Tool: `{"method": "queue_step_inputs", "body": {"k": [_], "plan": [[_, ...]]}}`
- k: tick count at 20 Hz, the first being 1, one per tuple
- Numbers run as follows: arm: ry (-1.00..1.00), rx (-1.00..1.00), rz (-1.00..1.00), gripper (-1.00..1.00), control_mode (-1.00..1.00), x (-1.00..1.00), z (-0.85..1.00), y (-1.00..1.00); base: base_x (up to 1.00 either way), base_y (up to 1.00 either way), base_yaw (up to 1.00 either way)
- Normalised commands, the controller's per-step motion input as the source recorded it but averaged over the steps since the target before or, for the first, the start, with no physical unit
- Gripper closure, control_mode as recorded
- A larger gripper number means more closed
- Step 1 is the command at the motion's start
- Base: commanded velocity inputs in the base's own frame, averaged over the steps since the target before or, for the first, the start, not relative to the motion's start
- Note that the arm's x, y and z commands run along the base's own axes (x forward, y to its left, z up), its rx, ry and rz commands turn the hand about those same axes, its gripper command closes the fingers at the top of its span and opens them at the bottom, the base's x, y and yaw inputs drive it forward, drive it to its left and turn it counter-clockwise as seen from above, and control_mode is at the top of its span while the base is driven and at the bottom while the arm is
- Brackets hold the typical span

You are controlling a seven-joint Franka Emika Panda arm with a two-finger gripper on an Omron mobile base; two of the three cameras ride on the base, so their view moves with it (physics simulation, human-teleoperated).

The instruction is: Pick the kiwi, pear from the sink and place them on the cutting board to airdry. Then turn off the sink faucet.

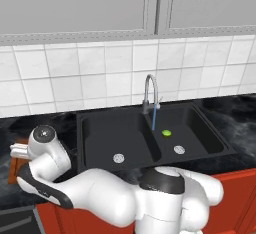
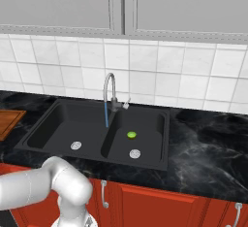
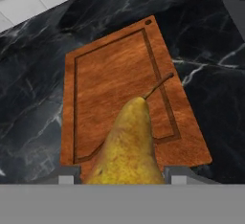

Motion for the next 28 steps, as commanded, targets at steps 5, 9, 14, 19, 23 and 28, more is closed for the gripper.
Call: {"method": "queue_step_inputs", "body": {"k": [5, 9, 14, 19, 23, 28], "plan": [[0.05, 0.02, -0.05, 1.0, -1.0, 0.06, -0.21, 0.05, 0.0, 0.0, 0.0], [0.04, 0.0, -0.03, 1.0, -1.0, 0.14, -0.15, 0.06, 0.0, 0.0, 0.0], [0.05, 0.0, -0.02, 1.0, -1.0, 0.19, -0.15, 0.11, 0.0, 0.0, 0.0], [0.05, 0.0, -0.02, 1.0, -1.0, 0.21, -0.14, 0.21, 0.0, 0.0, 0.0], [0.05, 0.0, -0.02, 1.0, -1.0, 0.21, -0.13, 0.25, 0.0, 0.0, 0.0], [0.01, 0.0, -0.02, -1.0, -1.0, 0.08, -0.06, 0.14, 0.0, 0.0, 0.0]]}}
